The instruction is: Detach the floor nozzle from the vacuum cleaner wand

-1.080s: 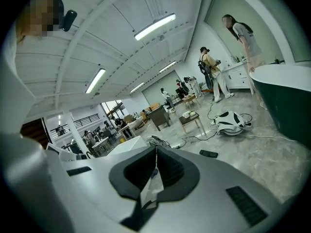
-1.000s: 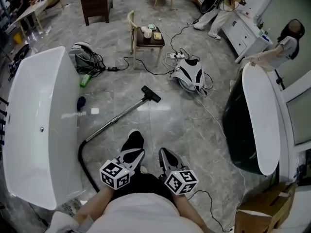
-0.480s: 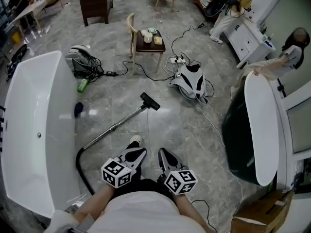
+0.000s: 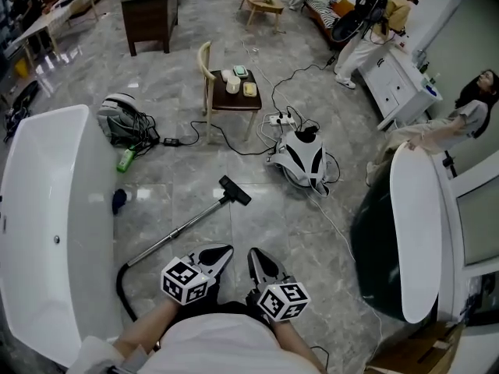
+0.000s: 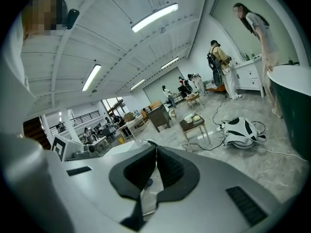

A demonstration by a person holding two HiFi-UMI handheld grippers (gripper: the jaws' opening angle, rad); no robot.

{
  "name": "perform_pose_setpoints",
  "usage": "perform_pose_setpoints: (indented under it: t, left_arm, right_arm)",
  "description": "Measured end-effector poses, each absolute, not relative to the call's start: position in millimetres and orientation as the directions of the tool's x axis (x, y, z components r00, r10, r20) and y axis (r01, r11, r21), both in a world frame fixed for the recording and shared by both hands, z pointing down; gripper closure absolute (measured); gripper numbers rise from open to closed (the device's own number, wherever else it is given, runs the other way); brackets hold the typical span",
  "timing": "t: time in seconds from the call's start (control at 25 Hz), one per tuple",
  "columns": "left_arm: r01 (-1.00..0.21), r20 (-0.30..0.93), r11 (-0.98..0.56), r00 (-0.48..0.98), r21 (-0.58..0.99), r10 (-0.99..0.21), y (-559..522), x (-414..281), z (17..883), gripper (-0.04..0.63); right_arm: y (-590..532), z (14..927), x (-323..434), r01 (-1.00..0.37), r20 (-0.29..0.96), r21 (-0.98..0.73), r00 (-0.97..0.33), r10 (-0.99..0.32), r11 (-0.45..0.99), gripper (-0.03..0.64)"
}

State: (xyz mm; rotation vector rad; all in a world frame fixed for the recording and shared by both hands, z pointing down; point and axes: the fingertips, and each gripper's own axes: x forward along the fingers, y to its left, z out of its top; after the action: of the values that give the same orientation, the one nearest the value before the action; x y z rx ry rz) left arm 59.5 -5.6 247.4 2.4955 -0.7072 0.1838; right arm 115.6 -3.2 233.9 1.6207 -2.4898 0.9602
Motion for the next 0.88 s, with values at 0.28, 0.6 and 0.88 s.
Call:
perform_pose_setpoints:
  t: [0.28, 0.6, 0.88]
  left_arm:
    - [-0.51, 0.245, -0.732, 0.86, 0.452, -0.448, -82, 59, 242, 0.584]
    - [-0.481, 0.24, -0.761, 0.877, 0.435, -0.417, -136, 53, 248, 0.584]
    - [-0.45, 0.224, -0.779, 0.893, 0.437, -0.39, -161, 50, 249, 0.584]
  right_arm:
    - [-70, 234, 122, -0.851, 0.334, -0.469, -0.417, -0.845, 0.234, 0.6]
    - [-125, 245, 122, -0.856, 0.326, -0.482, -0.374, -0.868, 0.188, 0.6]
    - [-151, 252, 118, -0.854, 0.328, -0.493, -0.359, -0.874, 0.166, 0.6]
